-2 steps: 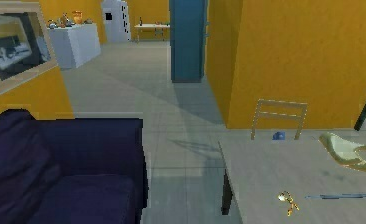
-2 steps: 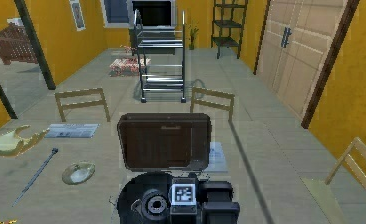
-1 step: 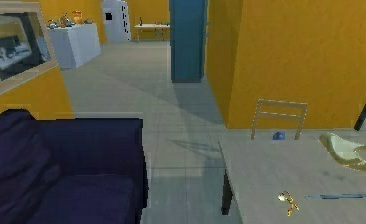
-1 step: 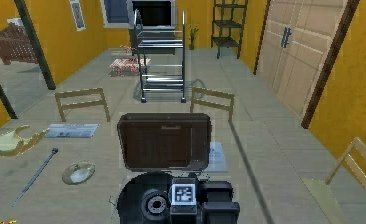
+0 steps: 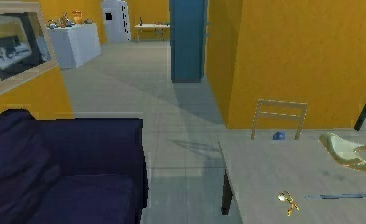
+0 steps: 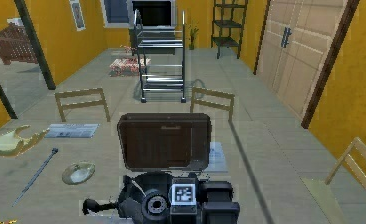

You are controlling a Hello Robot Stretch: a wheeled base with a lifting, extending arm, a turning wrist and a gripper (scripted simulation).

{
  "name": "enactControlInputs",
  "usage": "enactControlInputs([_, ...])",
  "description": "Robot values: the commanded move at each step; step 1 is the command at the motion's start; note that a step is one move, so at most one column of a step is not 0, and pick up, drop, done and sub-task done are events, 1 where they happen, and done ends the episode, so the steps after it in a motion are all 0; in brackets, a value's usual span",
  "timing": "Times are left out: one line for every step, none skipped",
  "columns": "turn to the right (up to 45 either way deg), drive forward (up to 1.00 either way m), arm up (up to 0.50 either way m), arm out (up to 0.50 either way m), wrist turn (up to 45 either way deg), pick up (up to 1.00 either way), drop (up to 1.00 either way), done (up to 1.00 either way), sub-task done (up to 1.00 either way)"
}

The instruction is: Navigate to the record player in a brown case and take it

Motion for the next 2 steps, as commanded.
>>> enactControlInputs([0.0,0.0,0.0,0.0,36.0,0.0,0.0,0.0,0.0])
enactControlInputs([0.0,0.0,-0.3,0.0,0.0,0.0,0.0,0.0,0.0])
